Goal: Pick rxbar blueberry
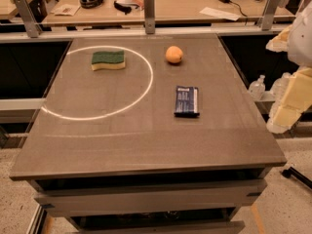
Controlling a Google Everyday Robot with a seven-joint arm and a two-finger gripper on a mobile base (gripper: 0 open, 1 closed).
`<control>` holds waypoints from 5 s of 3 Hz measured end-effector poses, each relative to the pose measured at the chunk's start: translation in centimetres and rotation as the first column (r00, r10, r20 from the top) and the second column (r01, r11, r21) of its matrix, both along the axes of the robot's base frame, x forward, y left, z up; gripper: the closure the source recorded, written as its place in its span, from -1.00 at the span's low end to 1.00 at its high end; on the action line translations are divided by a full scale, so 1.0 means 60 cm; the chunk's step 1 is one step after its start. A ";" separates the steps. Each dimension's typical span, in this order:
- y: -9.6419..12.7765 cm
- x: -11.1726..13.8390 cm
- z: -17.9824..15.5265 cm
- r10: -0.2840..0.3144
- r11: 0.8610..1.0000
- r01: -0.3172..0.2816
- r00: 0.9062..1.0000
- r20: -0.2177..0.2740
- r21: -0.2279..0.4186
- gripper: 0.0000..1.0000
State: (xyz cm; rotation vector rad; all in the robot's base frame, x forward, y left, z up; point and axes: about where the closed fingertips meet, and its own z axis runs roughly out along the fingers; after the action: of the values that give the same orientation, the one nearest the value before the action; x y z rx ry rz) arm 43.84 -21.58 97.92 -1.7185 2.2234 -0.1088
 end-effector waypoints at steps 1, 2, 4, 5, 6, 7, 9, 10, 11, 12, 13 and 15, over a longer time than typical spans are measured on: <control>0.000 0.000 0.000 0.000 1.000 0.000 1.000 0.000 0.000 -1.00; 0.005 0.005 0.009 0.039 0.999 -0.039 0.999 0.017 0.002 -1.00; 0.065 0.056 0.005 0.379 0.909 -0.387 0.922 -0.081 -0.156 -1.00; 0.099 0.079 -0.008 0.550 0.794 -0.562 0.827 -0.117 -0.234 -1.00; 0.117 0.097 -0.015 0.689 0.685 -0.697 0.714 -0.122 -0.213 -1.00; 0.144 0.141 -0.026 0.794 0.580 -0.796 0.600 -0.102 -0.173 -1.00; 0.150 0.163 -0.034 0.841 0.506 -0.828 0.536 -0.074 -0.242 -1.00; 0.174 0.179 -0.066 0.886 0.413 -0.881 0.447 -0.120 -0.230 -1.00; 0.187 0.208 -0.099 0.949 0.230 -0.950 0.267 -0.168 -0.209 -1.00; 0.188 0.256 -0.122 0.970 0.103 -0.972 0.145 -0.195 -0.213 -1.00; 0.176 0.294 -0.154 0.974 0.055 -0.979 0.096 -0.206 -0.195 -1.00; 0.174 0.325 -0.227 0.979 0.050 -0.993 0.070 -0.190 -0.104 -1.00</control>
Offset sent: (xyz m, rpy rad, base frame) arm 0.0067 0.0056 0.0078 0.0054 -0.0162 0.0951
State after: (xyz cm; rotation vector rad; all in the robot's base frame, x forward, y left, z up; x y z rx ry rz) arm 63.36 -11.12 84.33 -2.9922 0.4718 0.0711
